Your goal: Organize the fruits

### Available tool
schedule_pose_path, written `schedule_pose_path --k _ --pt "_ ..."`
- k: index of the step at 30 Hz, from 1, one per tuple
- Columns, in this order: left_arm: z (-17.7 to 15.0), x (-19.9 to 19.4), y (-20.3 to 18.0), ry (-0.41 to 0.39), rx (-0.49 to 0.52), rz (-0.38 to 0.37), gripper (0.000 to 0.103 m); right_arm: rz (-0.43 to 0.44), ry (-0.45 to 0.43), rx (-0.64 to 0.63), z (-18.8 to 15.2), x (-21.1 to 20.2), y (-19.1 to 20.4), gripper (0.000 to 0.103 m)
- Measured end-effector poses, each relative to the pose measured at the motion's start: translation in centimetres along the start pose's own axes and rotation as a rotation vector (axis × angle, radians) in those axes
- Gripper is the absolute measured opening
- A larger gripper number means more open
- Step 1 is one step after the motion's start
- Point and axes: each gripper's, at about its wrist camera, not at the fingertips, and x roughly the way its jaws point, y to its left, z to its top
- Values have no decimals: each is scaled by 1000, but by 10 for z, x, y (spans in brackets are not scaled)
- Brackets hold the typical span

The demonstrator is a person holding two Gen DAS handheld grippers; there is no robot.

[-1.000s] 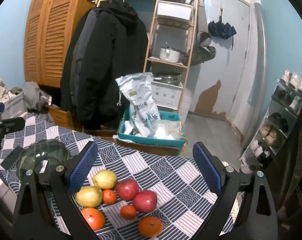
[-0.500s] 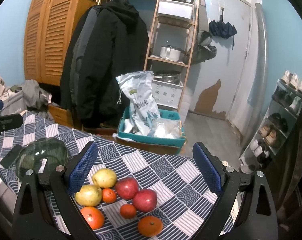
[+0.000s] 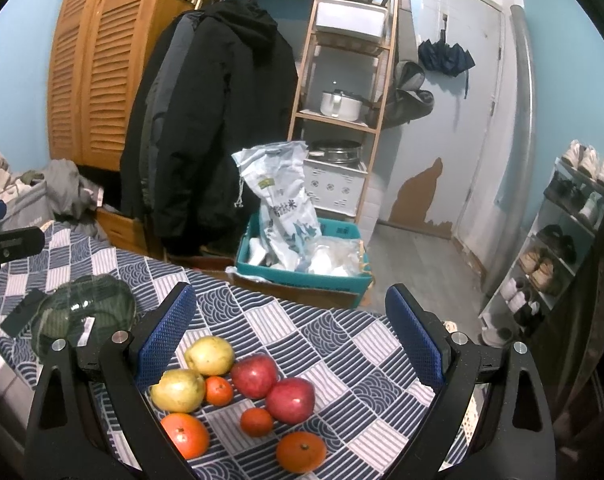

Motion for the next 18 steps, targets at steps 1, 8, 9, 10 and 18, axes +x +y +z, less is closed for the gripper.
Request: schedule_pose_path --k 1,8,9,10,18 --pt "0 0 0 0 -1 -1 102 0 1 0 0 0 0 94" --pt "-1 0 0 4 -2 -5 102 0 2 4 0 1 1 94" --pt "-1 0 0 5 -1 -7 102 0 2 2 1 0 2 94" --pt "-1 1 0 5 -1 -6 102 0 0 1 1 0 2 94" --pt "-2 1 0 5 -2 -6 102 1 1 2 1 1 1 94"
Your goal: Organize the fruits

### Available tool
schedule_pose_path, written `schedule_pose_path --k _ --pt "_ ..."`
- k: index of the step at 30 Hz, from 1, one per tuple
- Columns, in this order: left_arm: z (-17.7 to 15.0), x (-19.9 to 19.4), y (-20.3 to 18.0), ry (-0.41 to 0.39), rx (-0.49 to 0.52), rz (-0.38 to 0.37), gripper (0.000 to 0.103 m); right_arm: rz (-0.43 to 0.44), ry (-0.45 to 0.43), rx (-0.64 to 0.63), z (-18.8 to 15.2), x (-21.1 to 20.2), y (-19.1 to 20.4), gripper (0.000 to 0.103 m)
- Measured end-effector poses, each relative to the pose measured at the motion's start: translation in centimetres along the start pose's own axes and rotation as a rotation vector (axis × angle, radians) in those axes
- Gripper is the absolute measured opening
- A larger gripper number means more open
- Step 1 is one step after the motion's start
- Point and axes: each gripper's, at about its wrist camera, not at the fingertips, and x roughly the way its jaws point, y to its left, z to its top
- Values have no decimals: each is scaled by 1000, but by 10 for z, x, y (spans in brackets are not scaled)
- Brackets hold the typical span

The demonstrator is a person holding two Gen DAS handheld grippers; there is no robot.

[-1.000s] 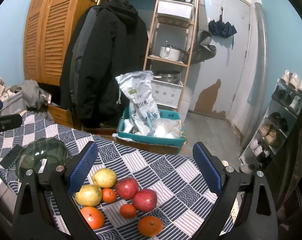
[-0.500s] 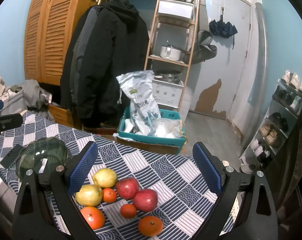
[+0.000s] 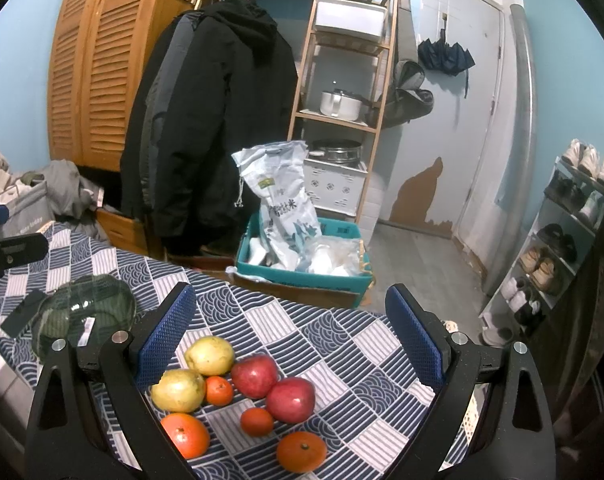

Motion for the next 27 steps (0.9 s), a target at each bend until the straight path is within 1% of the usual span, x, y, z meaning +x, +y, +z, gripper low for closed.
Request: schedule_pose_path --k 27 --pt "-6 1 -4 5 -8 -14 102 0 0 -1 0 0 0 94"
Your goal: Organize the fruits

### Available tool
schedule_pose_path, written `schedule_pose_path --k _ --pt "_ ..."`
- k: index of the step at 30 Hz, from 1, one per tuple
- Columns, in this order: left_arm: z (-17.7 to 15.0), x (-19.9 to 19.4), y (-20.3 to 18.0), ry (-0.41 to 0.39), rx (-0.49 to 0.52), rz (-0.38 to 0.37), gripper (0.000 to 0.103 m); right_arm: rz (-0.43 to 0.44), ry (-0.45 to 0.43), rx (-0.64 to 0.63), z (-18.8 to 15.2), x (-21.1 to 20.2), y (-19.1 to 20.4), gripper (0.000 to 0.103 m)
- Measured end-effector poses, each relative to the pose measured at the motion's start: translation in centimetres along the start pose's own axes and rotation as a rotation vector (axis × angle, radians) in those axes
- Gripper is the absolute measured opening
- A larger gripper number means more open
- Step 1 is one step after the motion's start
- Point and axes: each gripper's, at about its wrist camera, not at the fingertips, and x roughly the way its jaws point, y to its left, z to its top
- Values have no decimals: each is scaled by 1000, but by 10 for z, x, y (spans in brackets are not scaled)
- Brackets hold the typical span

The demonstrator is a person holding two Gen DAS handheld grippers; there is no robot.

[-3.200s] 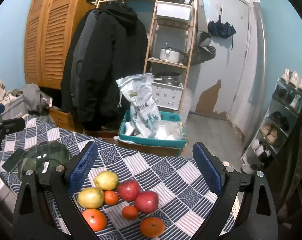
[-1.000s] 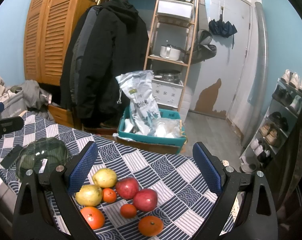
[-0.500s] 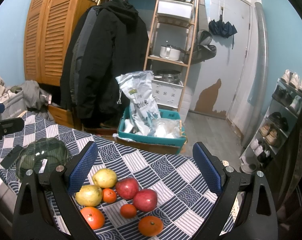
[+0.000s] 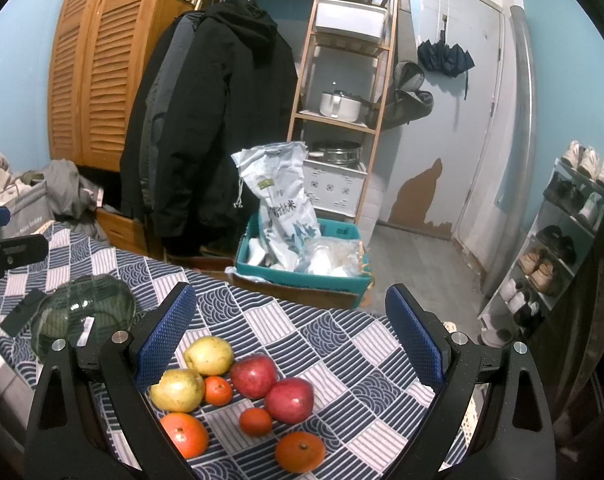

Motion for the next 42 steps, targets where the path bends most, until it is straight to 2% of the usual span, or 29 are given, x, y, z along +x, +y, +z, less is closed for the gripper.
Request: schedule_pose_path --k 21,28,36,42 --pt "-3 5 1 17 4 0 102 -3 4 5 -2 1 -2 94" --pt "-9 18 -3 56 10 -8 102 -18 28 11 -6 3 -8 94" --pt "-17 47 -7 137 -3 -26 102 -59 126 16 -24 26 -19 94" --pt "-28 67 -25 191 58 -37 102 -41 239 36 -44 51 -26 94"
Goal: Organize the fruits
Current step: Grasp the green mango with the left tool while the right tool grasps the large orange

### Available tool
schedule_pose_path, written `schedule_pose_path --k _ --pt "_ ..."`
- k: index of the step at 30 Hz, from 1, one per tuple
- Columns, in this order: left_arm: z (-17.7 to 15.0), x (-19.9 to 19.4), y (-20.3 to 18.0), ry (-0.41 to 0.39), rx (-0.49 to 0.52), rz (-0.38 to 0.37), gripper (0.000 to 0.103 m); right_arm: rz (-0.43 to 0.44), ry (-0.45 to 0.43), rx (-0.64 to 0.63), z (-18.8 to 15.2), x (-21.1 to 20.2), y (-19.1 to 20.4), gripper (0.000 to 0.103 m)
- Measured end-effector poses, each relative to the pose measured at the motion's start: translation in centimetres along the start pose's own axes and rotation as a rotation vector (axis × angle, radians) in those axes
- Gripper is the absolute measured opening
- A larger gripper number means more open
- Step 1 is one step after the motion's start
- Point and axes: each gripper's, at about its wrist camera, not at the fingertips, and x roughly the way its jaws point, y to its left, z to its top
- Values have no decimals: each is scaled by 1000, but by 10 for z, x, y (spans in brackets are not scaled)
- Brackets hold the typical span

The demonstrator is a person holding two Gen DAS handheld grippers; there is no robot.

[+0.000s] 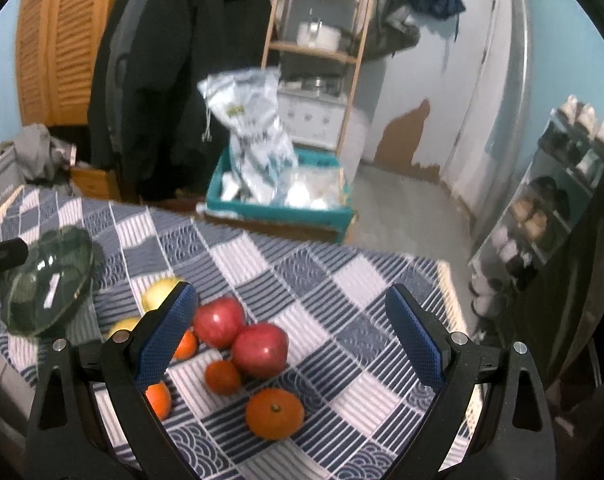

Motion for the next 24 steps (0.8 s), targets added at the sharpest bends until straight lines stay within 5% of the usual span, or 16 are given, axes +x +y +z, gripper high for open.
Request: schedule_pose_path --k 24 --pt "-26 105 -44 234 106 -10 102 83 358 111 -68 81 -20 94"
